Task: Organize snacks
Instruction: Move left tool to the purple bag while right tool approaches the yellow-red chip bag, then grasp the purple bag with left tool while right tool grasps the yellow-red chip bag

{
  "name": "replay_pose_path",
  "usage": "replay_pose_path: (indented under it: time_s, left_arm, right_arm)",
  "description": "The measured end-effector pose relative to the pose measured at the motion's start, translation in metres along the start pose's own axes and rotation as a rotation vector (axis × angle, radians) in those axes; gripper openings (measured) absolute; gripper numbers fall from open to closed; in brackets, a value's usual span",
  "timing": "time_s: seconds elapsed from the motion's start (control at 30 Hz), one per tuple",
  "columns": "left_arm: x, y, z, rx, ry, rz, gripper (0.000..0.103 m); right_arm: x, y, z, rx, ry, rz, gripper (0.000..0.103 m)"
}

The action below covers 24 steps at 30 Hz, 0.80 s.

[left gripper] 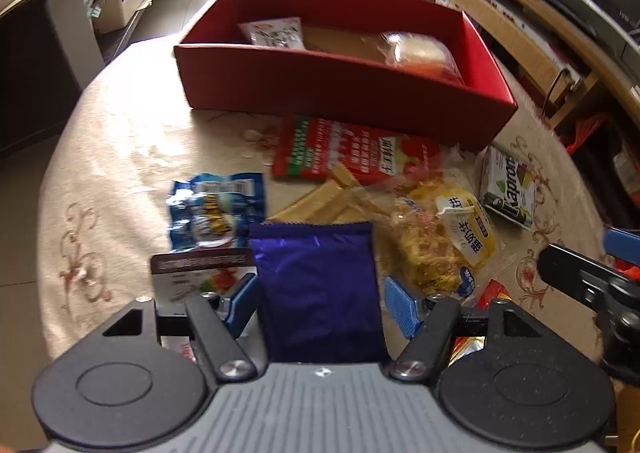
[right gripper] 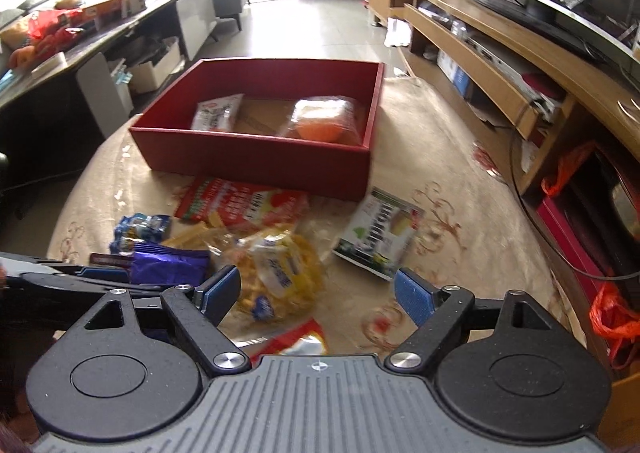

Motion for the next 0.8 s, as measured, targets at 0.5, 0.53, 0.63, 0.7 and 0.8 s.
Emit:
replay_pose_path:
  time_s: [0.5,0.53,0.63,0.7,0.8]
  left_arm:
    - [-0.013,-0.025,0.004,0.034,0.036,0.097,0.06]
    - [-0.012,-0.026,0.002,0.028,0.029,0.103,0.06]
    - [-0.012,-0.031,-0.005,0.024,0.002,0.117,0.059]
    - [-0.011,-0.034,-0.007,0.036,-0.035,0.119,0.06]
    - [-0.012,-0.039,-0.006,0.049,-0.055,0.139,0.06]
  right_arm:
    - [-0.02,-0.022,0.001,0.096,0.019,-0.056,0.088]
    - [-0.02,-0.028,0.003,0.112,0.021,-0.073,0.088]
    - [-0.018,-0.04,0.009,0.163,0.031,-0.117,0.088]
    - [-0.014,-0.047,0.015,0.192,0.045,-0.147,0.088]
    - [-0.006,-0.053,0.023,0.222,0.059,-0.199,0.088]
Point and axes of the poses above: each gripper's, at about its wrist camera, not at the fingertips, and z roughly the way its jaws point, x to its left, y to its top, the point moved 5 cm from there along z, roughly the way its jaws point, and after that the axes turned 14 degrees about z, right-handed, at the moved point
